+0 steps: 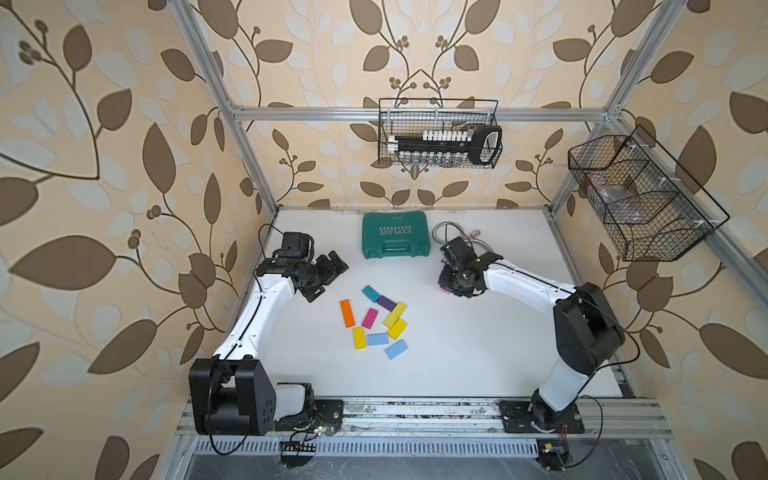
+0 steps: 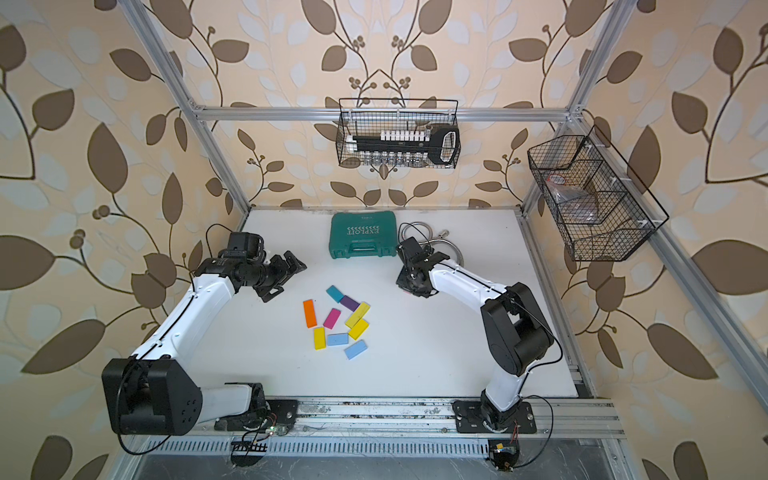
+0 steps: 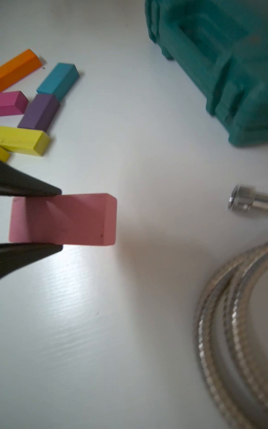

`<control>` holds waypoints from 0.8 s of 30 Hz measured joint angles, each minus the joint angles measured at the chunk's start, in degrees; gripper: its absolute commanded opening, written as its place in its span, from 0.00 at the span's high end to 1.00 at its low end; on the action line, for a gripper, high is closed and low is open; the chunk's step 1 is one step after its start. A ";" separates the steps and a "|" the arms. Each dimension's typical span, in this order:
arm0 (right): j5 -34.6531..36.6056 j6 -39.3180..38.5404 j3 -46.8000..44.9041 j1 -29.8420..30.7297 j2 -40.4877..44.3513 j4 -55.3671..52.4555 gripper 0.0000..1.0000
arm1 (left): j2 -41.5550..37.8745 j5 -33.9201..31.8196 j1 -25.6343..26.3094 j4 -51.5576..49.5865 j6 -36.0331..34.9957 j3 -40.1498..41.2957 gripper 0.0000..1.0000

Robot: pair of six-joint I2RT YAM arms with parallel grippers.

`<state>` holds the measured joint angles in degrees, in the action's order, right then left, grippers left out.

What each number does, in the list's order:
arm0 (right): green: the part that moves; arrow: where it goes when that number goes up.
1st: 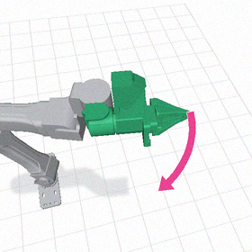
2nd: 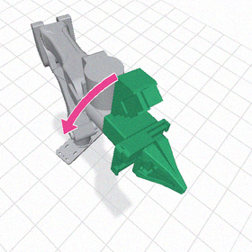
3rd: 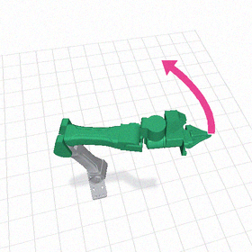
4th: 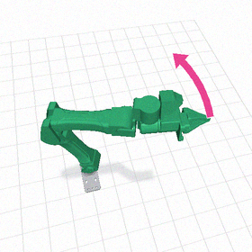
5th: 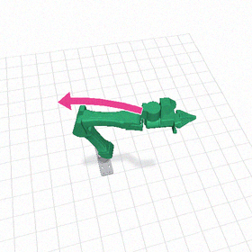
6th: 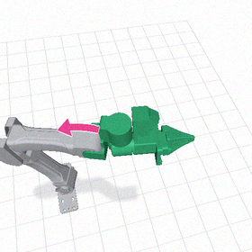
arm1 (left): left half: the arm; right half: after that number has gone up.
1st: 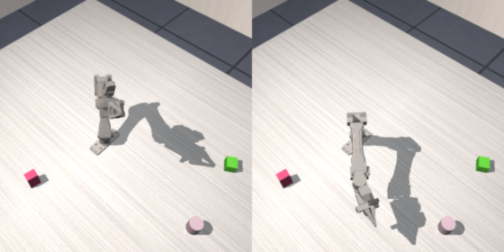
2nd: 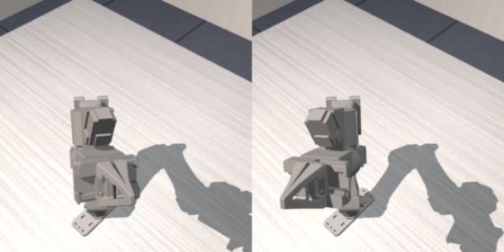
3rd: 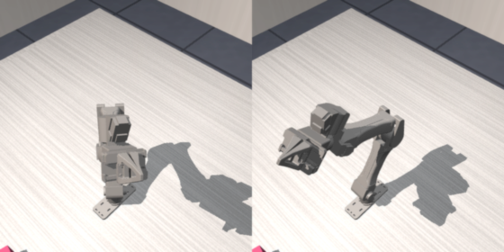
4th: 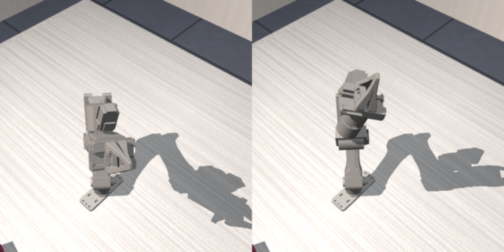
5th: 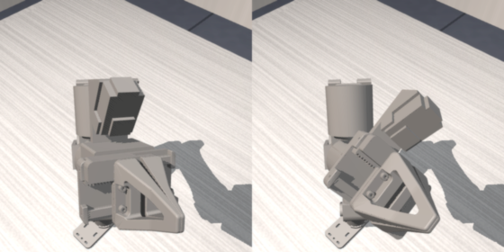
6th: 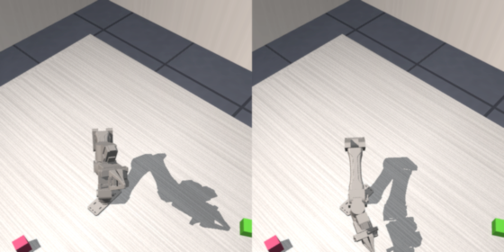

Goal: Assemble the letter c with building blocks
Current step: Place the building block at the center of the board.

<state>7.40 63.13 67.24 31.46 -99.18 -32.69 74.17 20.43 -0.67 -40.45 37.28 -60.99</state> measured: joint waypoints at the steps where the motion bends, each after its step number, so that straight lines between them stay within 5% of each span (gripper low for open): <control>1: 0.57 3.43 -1.18 0.39 0.11 -0.07 0.98 | 0.00 0.20 0.00 0.02 0.28 0.00 0.01; 6: 3.65 21.29 -2.32 3.91 -1.20 -0.48 0.95 | 0.00 0.42 0.33 0.02 0.87 0.00 0.01; 13: 3.50 35.23 -0.07 5.84 -6.43 0.11 0.88 | 0.00 0.42 0.37 0.04 1.25 0.02 0.01; 15: 3.52 37.66 0.02 5.99 -7.30 0.81 0.74 | 0.00 0.39 0.37 0.07 1.31 0.11 0.01; 17: 3.41 39.56 0.02 6.08 -7.37 1.60 0.44 | 0.04 0.42 0.37 0.07 1.46 0.22 0.01; 19: 3.08 40.00 0.09 6.14 -7.61 2.23 0.25 | 0.15 0.42 0.37 0.07 1.53 0.24 0.01; 24: 1.99 35.28 1.11 6.29 -7.15 2.16 0.15 | 0.24 0.39 0.50 0.09 1.64 0.26 0.01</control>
<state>9.39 98.41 68.36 37.76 -106.32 -30.52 74.41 20.82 -0.16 -40.36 38.92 -60.73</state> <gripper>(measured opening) 0.838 0.987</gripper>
